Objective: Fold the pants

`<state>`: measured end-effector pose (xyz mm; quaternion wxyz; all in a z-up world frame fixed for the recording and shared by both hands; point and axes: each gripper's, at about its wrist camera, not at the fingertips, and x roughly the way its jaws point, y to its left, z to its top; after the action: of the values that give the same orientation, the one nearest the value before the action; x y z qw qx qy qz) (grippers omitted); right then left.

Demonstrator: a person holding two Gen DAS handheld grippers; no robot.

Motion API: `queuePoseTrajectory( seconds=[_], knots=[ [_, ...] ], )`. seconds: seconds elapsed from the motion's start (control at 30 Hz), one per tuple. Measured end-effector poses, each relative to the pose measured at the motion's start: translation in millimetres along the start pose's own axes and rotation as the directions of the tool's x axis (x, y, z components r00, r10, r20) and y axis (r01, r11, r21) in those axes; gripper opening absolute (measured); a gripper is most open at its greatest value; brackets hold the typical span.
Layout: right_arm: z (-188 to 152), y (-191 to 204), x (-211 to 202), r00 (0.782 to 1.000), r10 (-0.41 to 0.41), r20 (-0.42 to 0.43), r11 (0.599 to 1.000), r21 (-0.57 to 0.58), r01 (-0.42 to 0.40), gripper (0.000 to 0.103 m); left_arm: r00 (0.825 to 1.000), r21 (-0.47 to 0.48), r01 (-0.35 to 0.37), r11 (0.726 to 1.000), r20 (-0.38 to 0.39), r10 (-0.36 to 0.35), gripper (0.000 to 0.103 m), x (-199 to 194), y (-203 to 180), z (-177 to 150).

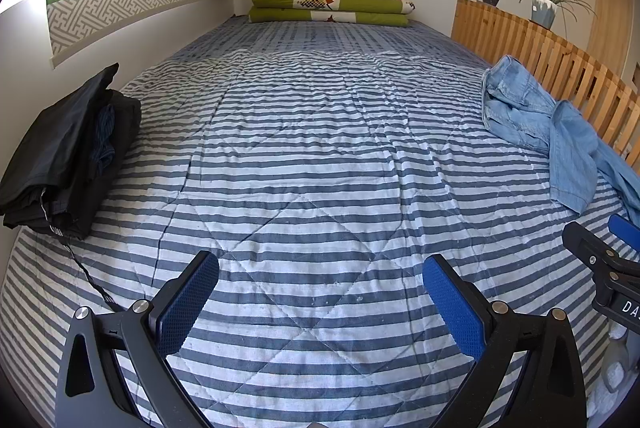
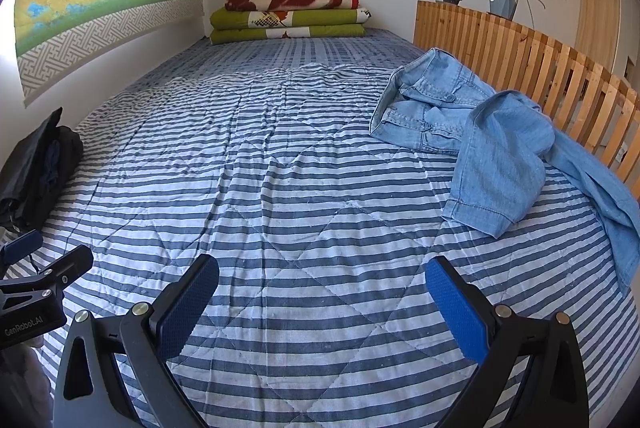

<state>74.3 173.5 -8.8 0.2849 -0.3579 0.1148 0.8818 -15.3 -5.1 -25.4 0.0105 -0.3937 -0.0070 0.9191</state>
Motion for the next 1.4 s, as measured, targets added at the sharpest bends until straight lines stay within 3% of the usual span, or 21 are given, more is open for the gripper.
queuePoseTrajectory(
  seconds=[1.4],
  knots=[
    [-1.8, 0.0, 5.2, 1.000, 0.004, -0.015, 1.000, 0.005, -0.004, 0.102, 1.000, 0.001, -0.005, 1.000, -0.004, 0.005, 0.103, 1.8, 6.1, -0.5]
  ],
)
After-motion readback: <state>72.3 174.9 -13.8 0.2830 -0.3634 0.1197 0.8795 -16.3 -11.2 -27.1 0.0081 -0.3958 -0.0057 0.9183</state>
